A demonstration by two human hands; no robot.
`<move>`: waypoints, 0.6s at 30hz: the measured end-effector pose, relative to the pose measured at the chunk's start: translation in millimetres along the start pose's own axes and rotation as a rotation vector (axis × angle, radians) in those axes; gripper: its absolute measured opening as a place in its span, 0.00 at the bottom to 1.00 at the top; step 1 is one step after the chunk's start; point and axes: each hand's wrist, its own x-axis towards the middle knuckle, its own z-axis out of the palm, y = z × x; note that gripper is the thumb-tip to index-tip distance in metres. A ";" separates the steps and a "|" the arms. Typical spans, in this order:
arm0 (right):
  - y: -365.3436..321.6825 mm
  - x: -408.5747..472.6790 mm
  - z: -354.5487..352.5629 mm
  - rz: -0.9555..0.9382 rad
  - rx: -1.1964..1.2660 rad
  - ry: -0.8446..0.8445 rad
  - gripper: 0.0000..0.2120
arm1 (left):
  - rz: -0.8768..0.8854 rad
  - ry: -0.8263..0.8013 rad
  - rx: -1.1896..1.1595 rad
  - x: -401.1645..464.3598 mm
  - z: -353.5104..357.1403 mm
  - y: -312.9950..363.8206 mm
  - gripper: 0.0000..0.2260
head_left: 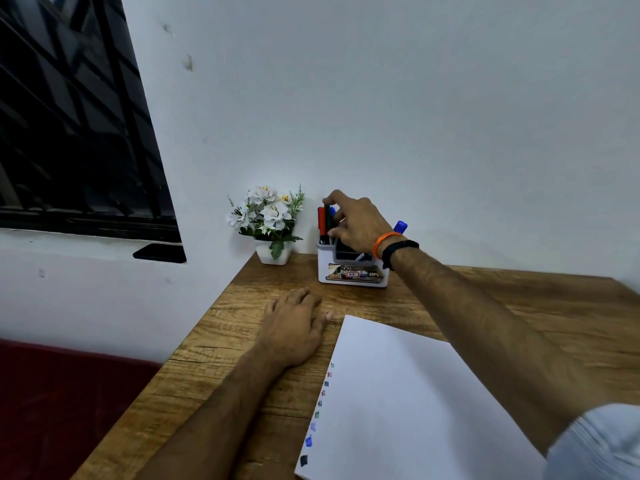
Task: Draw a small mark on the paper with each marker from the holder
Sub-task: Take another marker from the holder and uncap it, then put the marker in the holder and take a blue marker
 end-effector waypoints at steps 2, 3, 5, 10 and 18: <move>0.2 -0.2 -1.1 0.003 0.012 0.015 0.20 | 0.001 0.002 0.003 -0.4 -0.7 0.1 0.23; -0.8 -0.3 -3.1 0.006 0.023 0.032 0.18 | 0.000 0.000 0.003 -0.7 -1.2 0.2 0.23; -3.3 1.0 -6.9 0.014 0.008 0.055 0.17 | -0.002 -0.006 0.003 -1.1 -2.0 0.9 0.23; -8.4 2.9 -14.5 0.057 -0.026 0.038 0.20 | -0.007 -0.021 0.003 -1.7 -3.5 1.8 0.23; 0.0 9.2 -28.2 0.091 0.032 0.049 0.23 | -0.012 -0.020 0.005 -1.9 -3.2 1.7 0.24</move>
